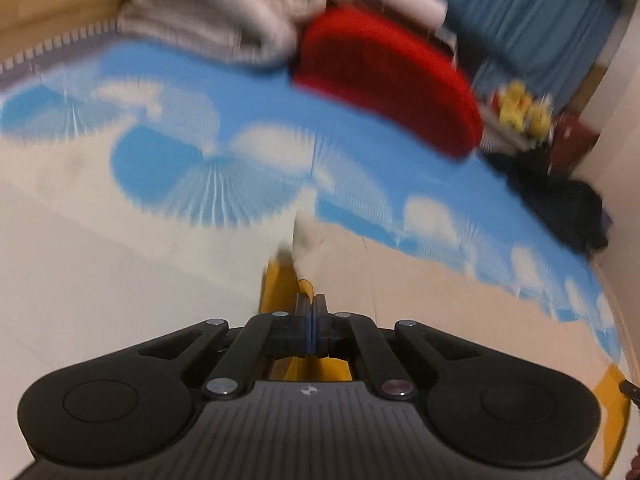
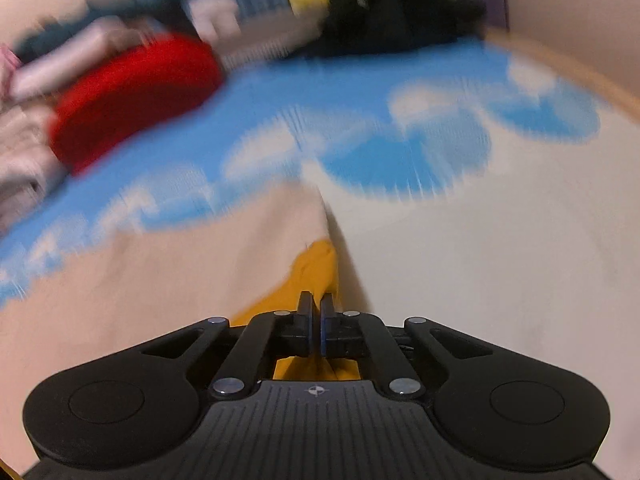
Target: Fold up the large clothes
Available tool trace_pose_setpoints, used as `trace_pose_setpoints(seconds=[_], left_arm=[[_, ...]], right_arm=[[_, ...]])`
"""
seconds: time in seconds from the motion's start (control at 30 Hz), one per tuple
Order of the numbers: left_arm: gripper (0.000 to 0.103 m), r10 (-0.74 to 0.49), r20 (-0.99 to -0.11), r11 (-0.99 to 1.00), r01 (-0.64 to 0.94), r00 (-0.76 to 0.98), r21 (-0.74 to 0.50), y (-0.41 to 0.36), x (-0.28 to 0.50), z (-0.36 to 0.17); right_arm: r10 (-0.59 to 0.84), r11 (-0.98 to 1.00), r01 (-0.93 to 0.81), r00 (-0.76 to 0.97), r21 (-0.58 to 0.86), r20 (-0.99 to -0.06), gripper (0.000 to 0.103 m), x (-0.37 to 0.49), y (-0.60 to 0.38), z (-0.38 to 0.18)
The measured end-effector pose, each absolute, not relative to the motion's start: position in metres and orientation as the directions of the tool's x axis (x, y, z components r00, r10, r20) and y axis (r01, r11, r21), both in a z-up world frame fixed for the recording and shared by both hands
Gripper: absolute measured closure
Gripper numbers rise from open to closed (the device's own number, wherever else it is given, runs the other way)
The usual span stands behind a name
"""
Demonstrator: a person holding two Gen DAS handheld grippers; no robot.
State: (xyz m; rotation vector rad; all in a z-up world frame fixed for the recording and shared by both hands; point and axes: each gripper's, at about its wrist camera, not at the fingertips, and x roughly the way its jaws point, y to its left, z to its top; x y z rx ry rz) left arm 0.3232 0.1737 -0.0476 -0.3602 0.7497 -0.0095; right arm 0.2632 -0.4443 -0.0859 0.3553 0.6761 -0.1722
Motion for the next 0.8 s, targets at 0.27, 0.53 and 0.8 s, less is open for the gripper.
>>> trace_pose_setpoints(seconds=[0.27,0.53,0.8], left_arm=[[0.073,-0.050,-0.842,0.970,-0.176,0.537,-0.170,0.166,0.327,-0.072],[0.057,-0.192,-0.927,0.981,0.050,0.323,-0.186,0.153,0.288,-0.079],[0.052,-0.042,-0.946,0.995,0.096,0.320,-0.011,0.167,0.249,-0.076]], right_arm=[[-0.081,0.912,0.353,0.654,0.209,-0.752,0.090,0.274,-0.445,-0.104],[0.027,0.911,0.328,0.558,0.250,-0.829,0.085,0.250,-0.458,-0.109],[-0.004,0.957,0.264,0.418,0.118,-0.908,0.088,0.217,-0.457,-0.121]])
